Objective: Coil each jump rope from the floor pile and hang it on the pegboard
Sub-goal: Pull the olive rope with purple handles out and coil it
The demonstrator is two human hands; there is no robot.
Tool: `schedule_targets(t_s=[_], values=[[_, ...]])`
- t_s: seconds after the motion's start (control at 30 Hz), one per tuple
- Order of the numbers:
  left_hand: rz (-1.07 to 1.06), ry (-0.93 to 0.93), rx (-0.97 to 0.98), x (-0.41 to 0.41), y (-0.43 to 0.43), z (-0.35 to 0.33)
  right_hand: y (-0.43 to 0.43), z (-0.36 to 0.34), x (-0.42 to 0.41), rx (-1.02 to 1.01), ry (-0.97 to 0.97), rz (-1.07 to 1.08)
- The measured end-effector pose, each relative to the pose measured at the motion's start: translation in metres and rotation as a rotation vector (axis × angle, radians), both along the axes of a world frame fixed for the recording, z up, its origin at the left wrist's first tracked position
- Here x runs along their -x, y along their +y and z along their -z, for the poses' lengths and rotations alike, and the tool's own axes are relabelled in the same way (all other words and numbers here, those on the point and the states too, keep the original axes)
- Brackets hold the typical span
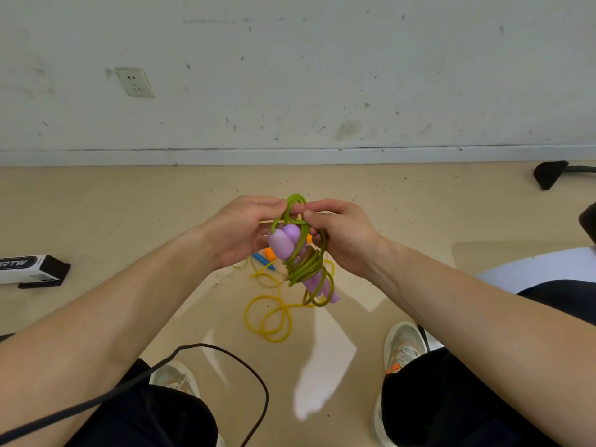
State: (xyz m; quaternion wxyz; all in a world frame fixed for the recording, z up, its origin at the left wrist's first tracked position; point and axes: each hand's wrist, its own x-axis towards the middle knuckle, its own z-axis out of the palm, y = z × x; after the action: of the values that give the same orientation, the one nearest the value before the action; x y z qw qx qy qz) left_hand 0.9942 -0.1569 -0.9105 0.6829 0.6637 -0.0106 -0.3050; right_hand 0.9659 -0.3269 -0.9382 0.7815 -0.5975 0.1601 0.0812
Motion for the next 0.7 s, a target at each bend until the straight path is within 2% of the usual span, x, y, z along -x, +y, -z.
schedule_targets(t_s=[0.27,0.47,0.7], values=[[0.007,0.090,0.055,0.003,0.000,-0.002,0.003,0.000,0.001,-0.005,0.047,0.043],[0.058,0.091,0.057,0.002,0.004,-0.007,-0.001,-0.011,-0.003,-0.012,0.109,-0.154],[0.024,0.122,0.074,0.004,0.001,-0.004,-0.005,-0.014,0.002,-0.039,0.104,-0.223]])
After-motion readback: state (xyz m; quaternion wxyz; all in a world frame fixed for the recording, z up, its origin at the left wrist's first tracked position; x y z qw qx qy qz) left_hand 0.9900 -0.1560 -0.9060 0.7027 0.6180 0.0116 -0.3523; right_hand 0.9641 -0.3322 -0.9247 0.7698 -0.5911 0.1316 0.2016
